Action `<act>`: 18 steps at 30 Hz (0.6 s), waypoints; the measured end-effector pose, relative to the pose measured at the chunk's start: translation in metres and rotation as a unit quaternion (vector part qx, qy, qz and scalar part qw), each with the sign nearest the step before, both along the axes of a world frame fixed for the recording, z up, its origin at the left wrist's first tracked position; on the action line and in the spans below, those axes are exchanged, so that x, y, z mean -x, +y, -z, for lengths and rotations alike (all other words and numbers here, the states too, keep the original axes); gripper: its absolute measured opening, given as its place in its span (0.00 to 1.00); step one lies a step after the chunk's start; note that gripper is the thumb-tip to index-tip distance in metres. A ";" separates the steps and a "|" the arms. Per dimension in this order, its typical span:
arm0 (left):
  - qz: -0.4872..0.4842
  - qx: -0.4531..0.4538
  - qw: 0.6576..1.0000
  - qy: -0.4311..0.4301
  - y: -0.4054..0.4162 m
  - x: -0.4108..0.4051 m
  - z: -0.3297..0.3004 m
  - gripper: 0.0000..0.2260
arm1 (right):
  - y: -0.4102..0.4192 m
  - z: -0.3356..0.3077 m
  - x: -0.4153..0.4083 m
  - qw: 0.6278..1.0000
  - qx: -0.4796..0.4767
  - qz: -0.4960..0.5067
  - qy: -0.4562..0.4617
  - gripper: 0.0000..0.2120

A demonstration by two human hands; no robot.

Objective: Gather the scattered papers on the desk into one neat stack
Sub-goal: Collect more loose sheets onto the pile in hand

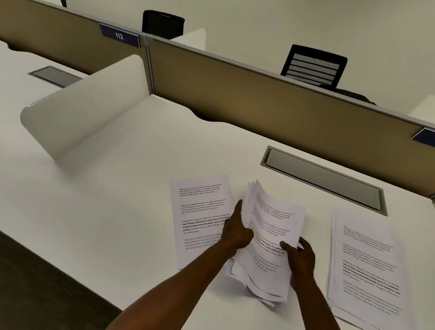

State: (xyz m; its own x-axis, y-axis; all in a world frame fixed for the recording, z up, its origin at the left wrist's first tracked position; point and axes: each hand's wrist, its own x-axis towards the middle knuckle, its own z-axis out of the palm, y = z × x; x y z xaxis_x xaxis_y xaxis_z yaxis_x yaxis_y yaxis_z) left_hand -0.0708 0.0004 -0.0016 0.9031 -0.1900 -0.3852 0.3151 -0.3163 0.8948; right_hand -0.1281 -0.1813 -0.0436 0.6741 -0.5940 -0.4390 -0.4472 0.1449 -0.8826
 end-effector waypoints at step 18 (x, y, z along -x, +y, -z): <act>-0.190 -0.144 0.971 -0.003 0.133 0.005 0.021 0.25 | 0.111 -0.017 -0.083 0.953 0.114 -0.273 -0.064 0.19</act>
